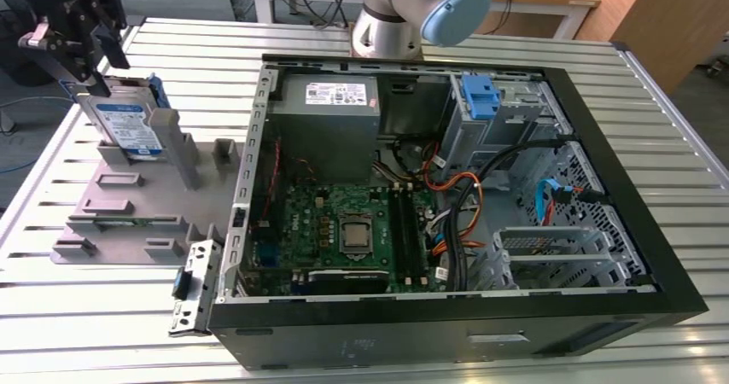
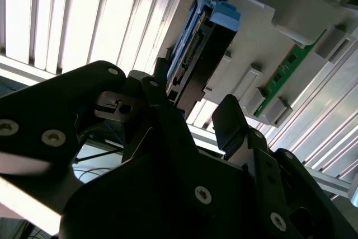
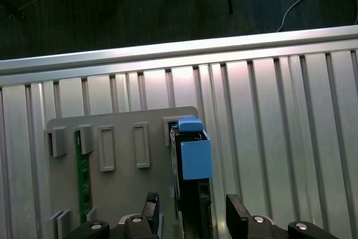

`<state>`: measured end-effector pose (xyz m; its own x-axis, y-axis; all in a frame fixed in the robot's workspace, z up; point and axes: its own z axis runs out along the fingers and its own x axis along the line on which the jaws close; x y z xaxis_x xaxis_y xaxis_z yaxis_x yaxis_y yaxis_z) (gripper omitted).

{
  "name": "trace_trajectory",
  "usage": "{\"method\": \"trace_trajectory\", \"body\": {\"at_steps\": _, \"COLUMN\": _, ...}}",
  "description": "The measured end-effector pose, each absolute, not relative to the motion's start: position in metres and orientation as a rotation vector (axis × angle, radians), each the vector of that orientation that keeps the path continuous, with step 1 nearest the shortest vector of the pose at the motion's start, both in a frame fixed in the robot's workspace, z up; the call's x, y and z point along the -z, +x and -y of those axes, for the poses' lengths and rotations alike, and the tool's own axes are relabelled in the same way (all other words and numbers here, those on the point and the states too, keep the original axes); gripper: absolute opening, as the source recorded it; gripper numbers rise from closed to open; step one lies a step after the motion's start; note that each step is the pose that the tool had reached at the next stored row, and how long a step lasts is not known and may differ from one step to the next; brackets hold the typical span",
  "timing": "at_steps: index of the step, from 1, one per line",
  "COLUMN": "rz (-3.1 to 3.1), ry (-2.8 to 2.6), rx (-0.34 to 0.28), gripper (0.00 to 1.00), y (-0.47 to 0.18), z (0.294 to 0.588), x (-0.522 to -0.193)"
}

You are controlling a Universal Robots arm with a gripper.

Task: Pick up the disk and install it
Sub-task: 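Pick up the disk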

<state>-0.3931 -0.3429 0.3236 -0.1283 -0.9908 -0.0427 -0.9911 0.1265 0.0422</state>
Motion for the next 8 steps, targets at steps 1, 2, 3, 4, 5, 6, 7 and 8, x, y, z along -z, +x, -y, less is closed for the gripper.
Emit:
{"method": "trace_trajectory", "body": {"at_steps": 1, "rz": -2.354, "ry": -2.071, "rx": -0.094, "gripper": 0.59, "y": -0.3931, "z": 0.3429, "x": -0.3231}}
{"method": "trace_trajectory", "body": {"at_steps": 2, "rz": -2.355, "ry": -2.071, "rx": -0.094, "gripper": 0.59, "y": -0.3931, "z": 0.3429, "x": -0.3227}}
{"method": "trace_trajectory", "body": {"at_steps": 3, "rz": -2.355, "ry": -2.071, "rx": -0.094, "gripper": 0.59, "y": -0.3931, "z": 0.3429, "x": -0.3223}}
{"method": "trace_trajectory", "body": {"at_steps": 4, "rz": -2.355, "ry": -2.071, "rx": -0.094, "gripper": 0.59, "y": -0.3931, "z": 0.3429, "x": -0.3219}}
{"method": "trace_trajectory", "body": {"at_steps": 5, "rz": -2.355, "ry": -2.072, "rx": -0.094, "gripper": 0.59, "y": -0.3931, "z": 0.3429, "x": -0.3216}}
{"method": "trace_trajectory", "body": {"at_steps": 6, "rz": -2.355, "ry": -2.071, "rx": -0.094, "gripper": 0.59, "y": -0.3931, "z": 0.3429, "x": -0.3212}}
{"method": "trace_trajectory", "body": {"at_steps": 7, "rz": -2.355, "ry": -2.071, "rx": -0.094, "gripper": 0.59, "y": -0.3931, "z": 0.3429, "x": -0.3209}}
{"method": "trace_trajectory", "body": {"at_steps": 8, "rz": -2.355, "ry": -2.071, "rx": -0.094, "gripper": 0.59, "y": -0.3931, "z": 0.3429, "x": -0.3206}}
